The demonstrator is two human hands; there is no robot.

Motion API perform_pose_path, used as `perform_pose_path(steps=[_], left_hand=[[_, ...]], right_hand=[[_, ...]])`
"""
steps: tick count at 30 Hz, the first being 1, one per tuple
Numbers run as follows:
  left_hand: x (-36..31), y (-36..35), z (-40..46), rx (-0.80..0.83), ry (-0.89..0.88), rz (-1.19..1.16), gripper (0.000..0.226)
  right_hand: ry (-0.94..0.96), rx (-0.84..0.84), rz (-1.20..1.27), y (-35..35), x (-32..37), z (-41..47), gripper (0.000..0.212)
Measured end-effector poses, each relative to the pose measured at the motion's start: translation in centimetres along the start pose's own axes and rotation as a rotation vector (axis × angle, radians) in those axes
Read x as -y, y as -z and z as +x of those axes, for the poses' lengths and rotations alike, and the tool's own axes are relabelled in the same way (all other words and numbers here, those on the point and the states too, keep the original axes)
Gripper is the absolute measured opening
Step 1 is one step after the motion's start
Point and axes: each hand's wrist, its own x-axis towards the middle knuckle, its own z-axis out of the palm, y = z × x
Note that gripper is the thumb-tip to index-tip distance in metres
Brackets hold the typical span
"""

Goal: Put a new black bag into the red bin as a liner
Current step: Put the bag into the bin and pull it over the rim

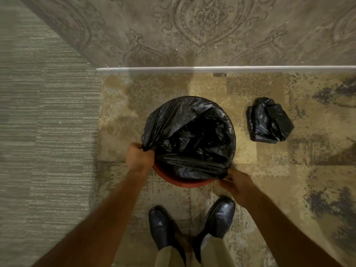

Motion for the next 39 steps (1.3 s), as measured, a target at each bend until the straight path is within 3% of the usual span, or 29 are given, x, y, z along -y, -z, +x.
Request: perform_pose_path(steps=[5,9,12,16,21,25,27,29,31,33,35,39], left_hand=[[3.8,0.5,-0.4,0.102,0.148,-0.371,0.014],[5.1,0.7,-1.5,0.191,0.225,-0.631,0.022],[5.3,0.3,-2.1,0.267,0.182,-0.599,0.027],[5.3,0.2,-2.5,0.217,0.052,-0.39,0.029],[5.6,-0.4,-3.8,0.161,-0.045,-0.253,0.032],[6.4,-1.0,-4.7,0.189,0.114,-0.488,0.012],[6.6,-1.2,-5.2,0.214,0.183,-0.563,0.015],[6.7,-1.5,-5.5,0.209,0.23,-0.603,0.018],[6.8,-1.8,-5.6,0.23,0.241,-0.618,0.001],[6.9,-1.9,-5.6,0.273,0.232,-0.605,0.011],[6.9,-2.0,-5.9,0.303,0.229,-0.627,0.007],[6.9,-2.7,-6.6,0.305,0.238,-0.684,0.012]], right_hand=[[-0.047,0.074,0.088,-0.2,-1.3,-0.7,0.012],[-0.049,0.158,0.075,-1.1,-2.9,-1.0,0.019],[0.033,0.166,0.169,-2.0,-4.3,-1.3,0.03],[0.178,0.056,0.21,-2.9,-5.5,-1.8,0.045],[0.234,0.081,0.307,-2.1,-5.9,-2.6,0.021],[0.28,-0.005,0.355,-1.9,-6.4,-2.5,0.012],[0.225,-0.024,0.401,-2.0,-6.6,-2.3,0.014],[0.157,-0.013,0.43,-2.3,-6.8,-2.1,0.011],[0.151,0.035,0.435,-2.8,-6.9,-2.0,0.014],[0.157,0.05,0.471,-2.8,-6.9,-1.9,0.02],[0.18,0.063,0.459,-2.5,-6.4,-2.1,0.016],[0.314,-0.05,0.261,-2.3,-5.0,-2.0,0.023]])
